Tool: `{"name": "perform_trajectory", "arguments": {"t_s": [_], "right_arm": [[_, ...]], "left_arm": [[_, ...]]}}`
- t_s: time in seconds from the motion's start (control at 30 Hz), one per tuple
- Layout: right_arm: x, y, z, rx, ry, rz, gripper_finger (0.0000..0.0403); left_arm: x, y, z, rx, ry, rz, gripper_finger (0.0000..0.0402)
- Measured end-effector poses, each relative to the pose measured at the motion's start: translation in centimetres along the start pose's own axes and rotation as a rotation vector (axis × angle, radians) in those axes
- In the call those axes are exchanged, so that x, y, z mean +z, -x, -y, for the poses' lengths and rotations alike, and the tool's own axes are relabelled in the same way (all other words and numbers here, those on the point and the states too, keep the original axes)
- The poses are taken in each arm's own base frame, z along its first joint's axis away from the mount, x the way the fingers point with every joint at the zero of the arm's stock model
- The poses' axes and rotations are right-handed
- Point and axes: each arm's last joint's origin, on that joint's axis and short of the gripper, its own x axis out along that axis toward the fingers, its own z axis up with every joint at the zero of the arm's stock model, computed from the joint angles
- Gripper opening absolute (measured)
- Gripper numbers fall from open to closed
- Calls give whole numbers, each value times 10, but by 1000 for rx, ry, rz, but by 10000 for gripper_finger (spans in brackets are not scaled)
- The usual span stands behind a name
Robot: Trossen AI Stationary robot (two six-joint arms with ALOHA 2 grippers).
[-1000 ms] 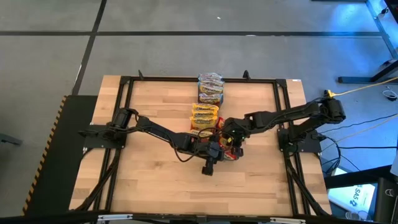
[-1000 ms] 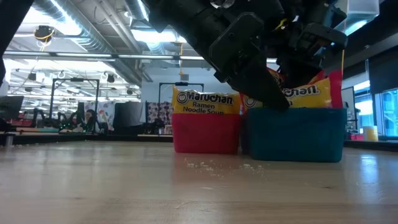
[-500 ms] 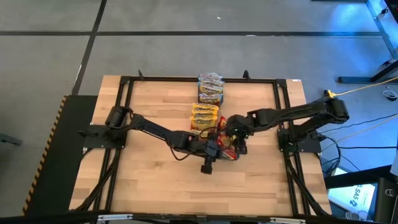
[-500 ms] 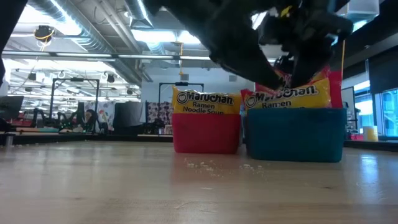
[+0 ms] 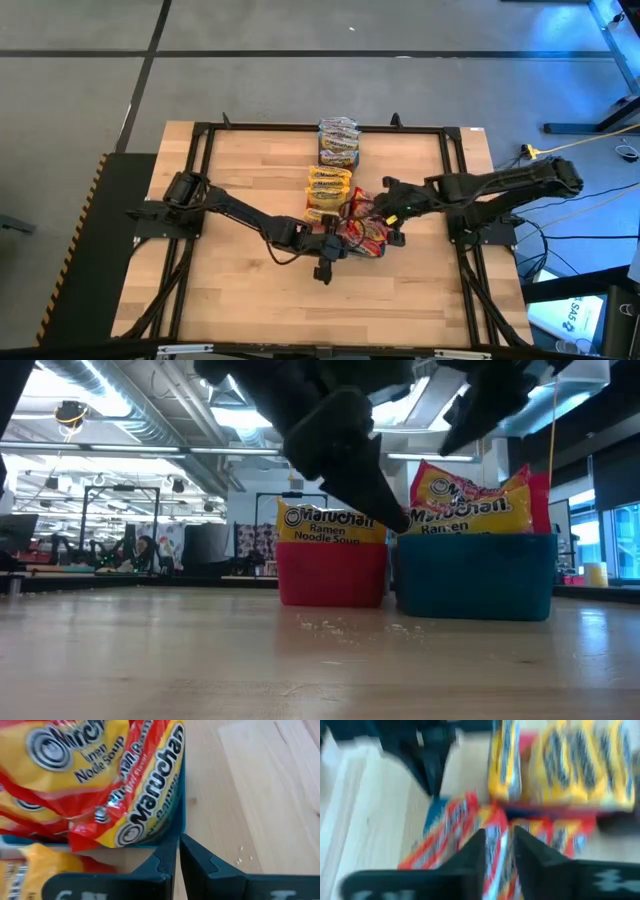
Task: Sort Maruchan noodles
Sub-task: Put the orange noodle pack into the blue bin
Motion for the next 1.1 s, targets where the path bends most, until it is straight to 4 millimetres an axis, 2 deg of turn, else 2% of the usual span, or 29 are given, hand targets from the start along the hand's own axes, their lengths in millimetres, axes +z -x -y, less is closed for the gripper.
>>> {"name": "perform_trajectory", "arguments": {"t_s": [0.1,0.17,0.3,0.5,0.9,1.0,1.1], "right_arm": [[-7,-11,-3,4,31,121,26],[-16,-24,-3,16,38,174,7],[-40,-52,-2,16,36,259,20],[-62,-75,1,0,43,358,13],[-72,-98,1,7,62,346,0],[-72,-97,1,23,65,344,1],[-65,-88,-1,64,71,359,1]], "left_arm": [[-2,-3,1,-5,13,45,16],[-3,-3,1,-19,15,53,16],[-5,-4,2,-29,11,45,16],[-3,-4,0,-29,16,65,16],[-1,-4,1,-47,2,87,16],[-1,-4,1,-47,3,88,16],[-1,-4,1,-47,3,88,16]]}}
